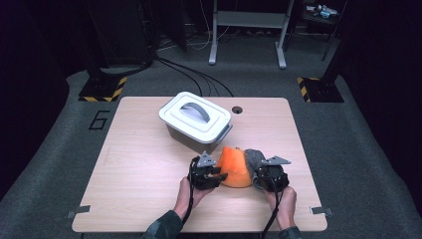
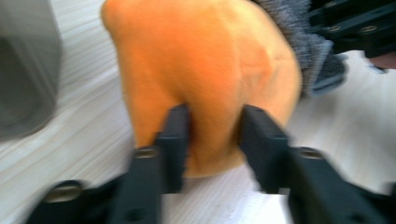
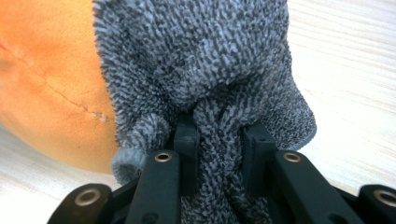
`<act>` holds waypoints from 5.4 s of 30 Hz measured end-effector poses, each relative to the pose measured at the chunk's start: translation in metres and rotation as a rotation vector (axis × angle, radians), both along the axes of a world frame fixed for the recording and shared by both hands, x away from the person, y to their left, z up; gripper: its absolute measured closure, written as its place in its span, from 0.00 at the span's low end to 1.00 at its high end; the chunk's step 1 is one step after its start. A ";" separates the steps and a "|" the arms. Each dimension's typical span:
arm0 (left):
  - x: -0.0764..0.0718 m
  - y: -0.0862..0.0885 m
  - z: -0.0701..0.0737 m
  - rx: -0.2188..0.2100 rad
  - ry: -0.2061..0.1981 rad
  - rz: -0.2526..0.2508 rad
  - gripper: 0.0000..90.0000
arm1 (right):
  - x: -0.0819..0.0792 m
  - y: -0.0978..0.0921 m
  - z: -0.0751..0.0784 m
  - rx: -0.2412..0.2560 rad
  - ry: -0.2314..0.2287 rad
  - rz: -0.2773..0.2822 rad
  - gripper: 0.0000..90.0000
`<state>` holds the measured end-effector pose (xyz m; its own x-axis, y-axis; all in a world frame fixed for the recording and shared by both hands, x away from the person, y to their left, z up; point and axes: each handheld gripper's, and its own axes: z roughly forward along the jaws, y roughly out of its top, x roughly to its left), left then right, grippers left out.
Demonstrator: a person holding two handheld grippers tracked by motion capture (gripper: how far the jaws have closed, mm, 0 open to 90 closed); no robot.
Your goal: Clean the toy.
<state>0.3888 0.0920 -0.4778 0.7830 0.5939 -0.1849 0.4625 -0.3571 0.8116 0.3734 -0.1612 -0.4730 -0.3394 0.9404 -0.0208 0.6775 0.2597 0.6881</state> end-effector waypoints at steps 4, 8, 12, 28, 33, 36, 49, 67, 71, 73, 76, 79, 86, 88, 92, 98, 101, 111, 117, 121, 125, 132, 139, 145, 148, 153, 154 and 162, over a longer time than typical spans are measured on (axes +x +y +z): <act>-0.003 0.002 -0.003 0.060 -0.038 -0.038 0.56 | 0.002 -0.003 -0.001 0.004 0.001 0.003 0.79; 0.001 0.002 -0.005 0.052 -0.031 0.001 0.84 | 0.000 -0.002 0.004 0.002 -0.018 0.001 0.79; 0.002 0.001 -0.002 0.051 -0.026 0.025 0.91 | -0.009 0.003 0.026 0.003 -0.092 0.022 0.79; 0.003 -0.002 -0.005 -0.007 -0.017 -0.003 0.89 | -0.006 0.020 0.010 -0.082 -0.057 0.047 0.79; -0.003 -0.002 -0.007 -0.009 -0.021 0.042 0.49 | -0.006 0.009 0.003 -0.049 -0.049 0.039 0.79; -0.002 0.001 -0.012 -0.027 -0.005 0.097 0.36 | -0.005 0.008 0.003 -0.046 -0.046 0.029 0.79; 0.013 -0.003 -0.035 -0.257 0.136 0.117 0.62 | -0.008 0.002 0.000 -0.033 -0.043 0.019 0.79; 0.005 0.006 0.056 0.076 -0.107 -0.167 0.86 | -0.026 -0.006 0.058 0.080 -0.181 0.042 0.79; 0.002 -0.002 0.053 0.091 -0.110 -0.203 0.85 | -0.016 0.010 0.075 0.087 -0.187 0.108 0.79; 0.000 -0.006 0.049 0.065 -0.106 -0.195 0.78 | -0.012 0.019 0.069 0.063 -0.169 0.120 0.80; -0.002 -0.010 0.045 0.066 -0.086 -0.151 0.48 | -0.009 0.023 0.053 0.035 -0.152 0.116 0.80; -0.007 -0.015 0.033 0.108 -0.091 -0.059 0.32 | -0.011 0.018 0.045 0.056 -0.141 0.093 0.80; -0.011 -0.023 0.011 0.032 -0.094 -0.008 0.65 | -0.013 0.009 0.037 0.056 -0.137 0.071 0.80; -0.011 -0.025 0.014 0.047 -0.107 -0.019 0.70 | -0.014 0.003 0.039 0.076 -0.139 0.066 0.80; -0.009 -0.026 0.016 0.058 -0.113 -0.041 0.74 | -0.020 -0.003 0.060 0.167 -0.180 0.068 0.80; -0.012 -0.024 0.010 0.069 -0.132 -0.038 0.77 | -0.022 0.027 0.062 0.088 -0.178 0.165 0.81; -0.013 -0.021 0.005 0.059 -0.133 -0.031 0.79 | -0.013 0.023 0.051 0.077 -0.161 0.143 0.81; -0.011 -0.016 0.003 0.024 -0.109 -0.048 0.79 | 0.014 -0.013 0.034 0.029 -0.048 0.004 0.80; -0.011 -0.013 0.001 -0.006 -0.095 -0.063 0.79 | -0.011 0.005 0.071 0.114 -0.142 0.120 0.80; -0.014 -0.011 -0.001 0.000 -0.101 -0.067 0.79 | -0.003 0.021 0.055 0.063 -0.090 0.153 0.80; -0.015 -0.009 -0.002 -0.004 -0.107 -0.066 0.79 | 0.014 0.003 0.042 0.061 -0.043 0.057 0.80; -0.016 -0.010 0.004 0.017 -0.116 -0.021 0.61 | 0.013 -0.005 0.036 0.091 -0.028 0.052 0.80; -0.019 -0.014 0.007 0.028 -0.140 0.025 0.52 | 0.000 0.003 0.034 0.098 -0.052 0.045 0.81; -0.021 -0.013 0.003 0.021 -0.149 -0.026 0.72 | -0.005 -0.014 0.046 0.112 -0.069 0.031 0.80; -0.024 -0.015 0.001 0.019 -0.173 -0.043 0.72 | -0.008 -0.021 0.065 0.139 -0.126 0.020 0.80; -0.027 -0.014 -0.003 0.006 -0.181 -0.051 0.72 | -0.011 -0.001 0.070 0.139 -0.094 0.133 0.80; -0.027 -0.013 -0.003 0.010 -0.186 -0.054 0.72 | -0.008 0.005 0.065 0.126 -0.067 0.150 0.80; -0.024 -0.011 -0.004 0.004 -0.164 -0.058 0.74 | 0.028 -0.006 0.039 0.089 0.013 0.043 0.79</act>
<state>0.3643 0.0815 -0.4822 0.8355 0.5472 -0.0495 0.3022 -0.3825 0.8731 0.4016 -0.1670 -0.4335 -0.3788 0.9231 0.0668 0.6759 0.2266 0.7013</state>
